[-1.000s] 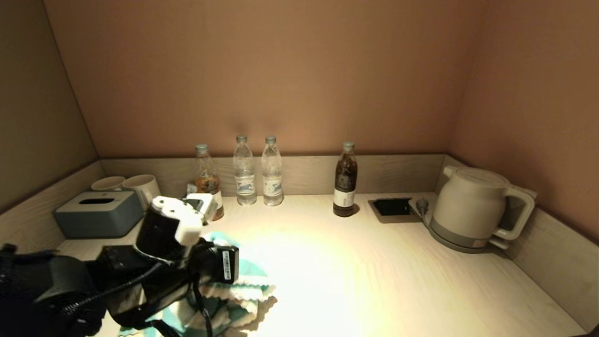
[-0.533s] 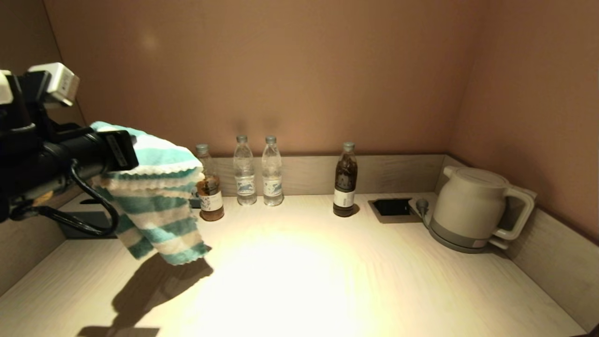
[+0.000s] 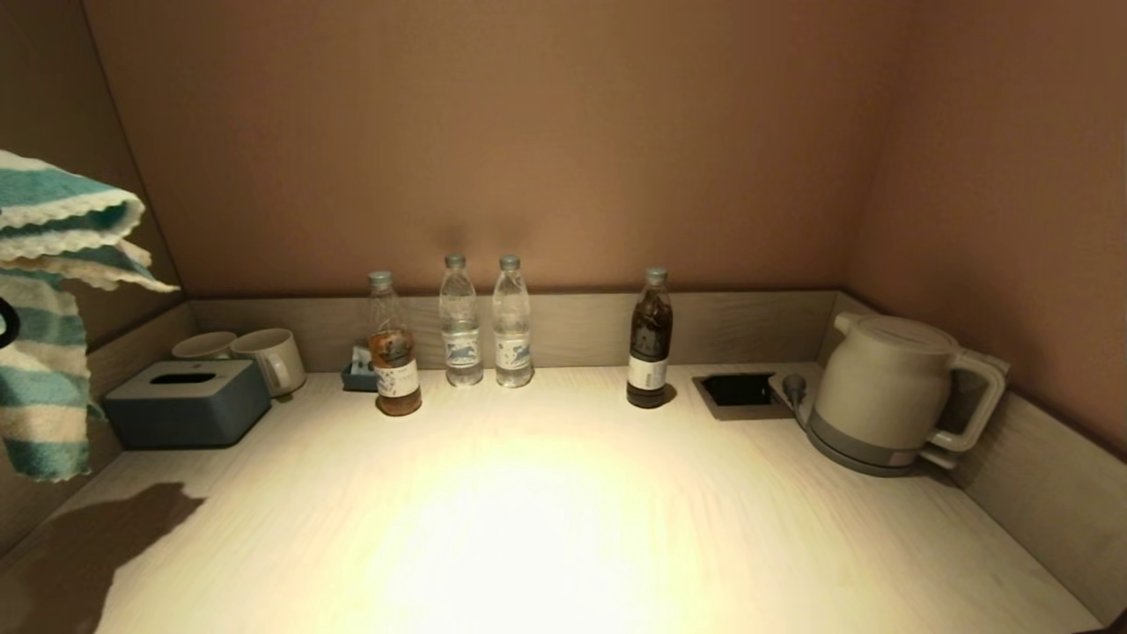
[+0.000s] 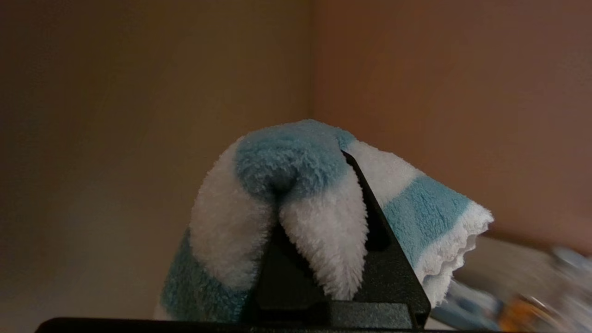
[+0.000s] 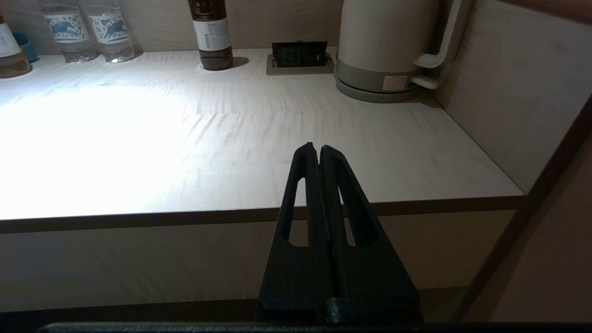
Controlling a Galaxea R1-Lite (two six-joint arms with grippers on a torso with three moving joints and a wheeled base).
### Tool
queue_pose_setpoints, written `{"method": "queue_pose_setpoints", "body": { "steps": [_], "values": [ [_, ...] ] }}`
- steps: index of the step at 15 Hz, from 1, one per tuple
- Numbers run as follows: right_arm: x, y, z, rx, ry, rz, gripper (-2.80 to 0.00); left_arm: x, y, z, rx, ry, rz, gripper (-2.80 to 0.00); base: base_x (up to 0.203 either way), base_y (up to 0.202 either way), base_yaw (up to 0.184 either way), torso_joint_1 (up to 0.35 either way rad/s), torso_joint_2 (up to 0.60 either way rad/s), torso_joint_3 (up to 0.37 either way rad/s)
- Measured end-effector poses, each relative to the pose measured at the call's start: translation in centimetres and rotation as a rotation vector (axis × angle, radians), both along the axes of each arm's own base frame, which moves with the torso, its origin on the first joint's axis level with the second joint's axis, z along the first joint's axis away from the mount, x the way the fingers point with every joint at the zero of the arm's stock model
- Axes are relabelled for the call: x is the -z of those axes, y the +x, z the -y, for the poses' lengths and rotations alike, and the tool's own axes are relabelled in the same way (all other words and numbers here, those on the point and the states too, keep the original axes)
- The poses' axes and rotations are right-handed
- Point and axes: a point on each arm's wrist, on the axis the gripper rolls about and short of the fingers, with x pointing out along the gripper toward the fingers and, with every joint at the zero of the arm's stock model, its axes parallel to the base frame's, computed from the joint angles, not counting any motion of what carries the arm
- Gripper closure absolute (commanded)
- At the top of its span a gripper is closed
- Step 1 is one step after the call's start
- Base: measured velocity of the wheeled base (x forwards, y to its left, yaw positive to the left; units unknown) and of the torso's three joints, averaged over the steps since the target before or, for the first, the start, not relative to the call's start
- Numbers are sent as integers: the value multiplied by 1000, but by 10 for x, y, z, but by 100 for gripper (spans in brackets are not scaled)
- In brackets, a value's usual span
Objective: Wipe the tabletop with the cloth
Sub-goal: Place the tablecloth
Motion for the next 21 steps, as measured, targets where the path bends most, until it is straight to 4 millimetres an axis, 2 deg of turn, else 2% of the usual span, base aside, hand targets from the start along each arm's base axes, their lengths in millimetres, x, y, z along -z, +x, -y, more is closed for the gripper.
{"method": "queue_pose_setpoints", "body": {
  "steps": [2, 5, 11, 16, 21],
  "values": [
    [0, 0, 0, 0, -1, 0, 0, -1, 1, -23, -105, 51, 69, 0, 0, 0, 0, 0, 0, 0],
    [0, 0, 0, 0, -1, 0, 0, 7, 13, -41, -187, 113, 123, 0, 0, 0, 0, 0, 0, 0],
    [0, 0, 0, 1, -1, 0, 0, 44, 42, -54, -194, 69, 44, 0, 0, 0, 0, 0, 0, 0],
    [0, 0, 0, 0, 0, 0, 0, 62, 54, -58, -173, 32, -6, 0, 0, 0, 0, 0, 0, 0],
    [0, 0, 0, 0, 0, 0, 0, 109, 82, -67, -172, -86, -188, 0, 0, 0, 0, 0, 0, 0]
  ]
}}
